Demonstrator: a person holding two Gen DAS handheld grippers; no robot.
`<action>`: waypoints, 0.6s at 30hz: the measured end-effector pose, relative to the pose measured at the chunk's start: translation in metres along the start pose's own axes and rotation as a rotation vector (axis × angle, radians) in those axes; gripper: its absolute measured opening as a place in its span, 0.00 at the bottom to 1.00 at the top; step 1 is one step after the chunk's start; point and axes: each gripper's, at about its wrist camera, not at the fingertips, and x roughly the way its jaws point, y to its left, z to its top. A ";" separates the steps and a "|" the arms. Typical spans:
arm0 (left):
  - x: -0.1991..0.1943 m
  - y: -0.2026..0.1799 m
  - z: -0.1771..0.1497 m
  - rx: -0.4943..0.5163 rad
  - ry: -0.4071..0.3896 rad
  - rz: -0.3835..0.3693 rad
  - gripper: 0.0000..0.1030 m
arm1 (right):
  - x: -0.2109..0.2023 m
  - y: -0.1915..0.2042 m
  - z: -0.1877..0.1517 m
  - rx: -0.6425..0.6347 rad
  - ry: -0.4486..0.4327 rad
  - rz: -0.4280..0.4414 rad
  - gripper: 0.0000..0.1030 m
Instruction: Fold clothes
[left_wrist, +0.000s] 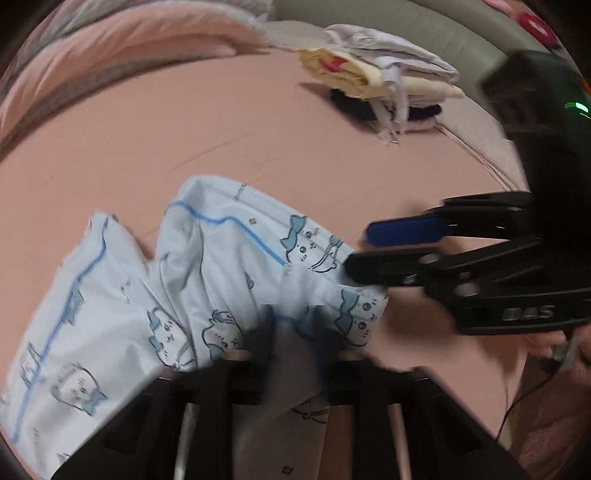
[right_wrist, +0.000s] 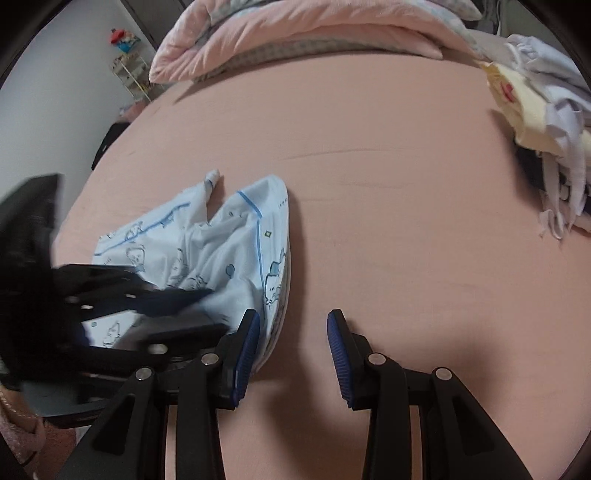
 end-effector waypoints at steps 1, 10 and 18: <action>-0.010 0.007 -0.002 -0.035 -0.040 0.003 0.03 | -0.004 -0.001 0.001 0.005 -0.011 -0.011 0.36; -0.131 0.112 -0.059 -0.432 -0.324 0.176 0.03 | -0.011 0.043 0.024 -0.057 -0.059 0.026 0.36; -0.186 0.178 -0.113 -0.662 -0.377 0.223 0.03 | 0.026 0.117 0.066 -0.169 -0.044 0.029 0.36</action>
